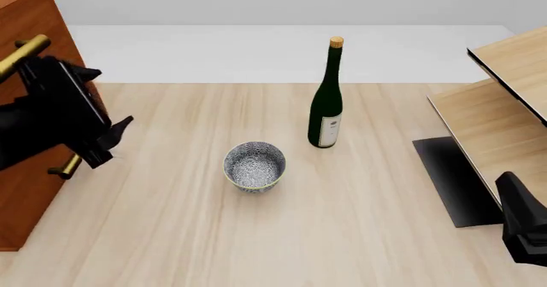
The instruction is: Close the bottom drawer of the cabinet and open the top drawer.
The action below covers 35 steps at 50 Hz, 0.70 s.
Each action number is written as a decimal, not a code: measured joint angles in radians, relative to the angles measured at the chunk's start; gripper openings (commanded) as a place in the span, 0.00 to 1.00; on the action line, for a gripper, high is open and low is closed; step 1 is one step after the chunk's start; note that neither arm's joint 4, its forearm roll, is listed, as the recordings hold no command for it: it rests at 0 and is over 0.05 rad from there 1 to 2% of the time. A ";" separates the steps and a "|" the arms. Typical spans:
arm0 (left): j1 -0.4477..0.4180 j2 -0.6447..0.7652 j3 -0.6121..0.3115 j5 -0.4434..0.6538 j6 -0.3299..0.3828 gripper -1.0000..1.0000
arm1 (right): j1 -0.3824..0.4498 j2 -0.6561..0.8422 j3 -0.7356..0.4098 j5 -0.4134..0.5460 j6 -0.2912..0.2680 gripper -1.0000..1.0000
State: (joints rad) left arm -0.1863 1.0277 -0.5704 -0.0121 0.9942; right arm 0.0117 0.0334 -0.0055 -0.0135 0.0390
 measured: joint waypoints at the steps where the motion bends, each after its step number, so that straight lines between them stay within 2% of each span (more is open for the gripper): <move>1: 0.003 -0.001 0.002 -0.006 0.011 1.00 | 0.000 0.000 0.000 0.000 0.000 1.00; 17: 0.071 -0.003 0.057 -0.148 0.201 1.00 | 0.000 -0.002 0.000 0.003 0.001 1.00; 35: 0.123 0.001 0.090 -0.269 0.333 1.00 | 0.001 -0.001 0.000 0.002 0.003 1.00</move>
State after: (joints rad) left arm -0.0630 1.0285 -0.4801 -0.2806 1.3270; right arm 0.0128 0.0324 -0.0055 -0.0119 0.0418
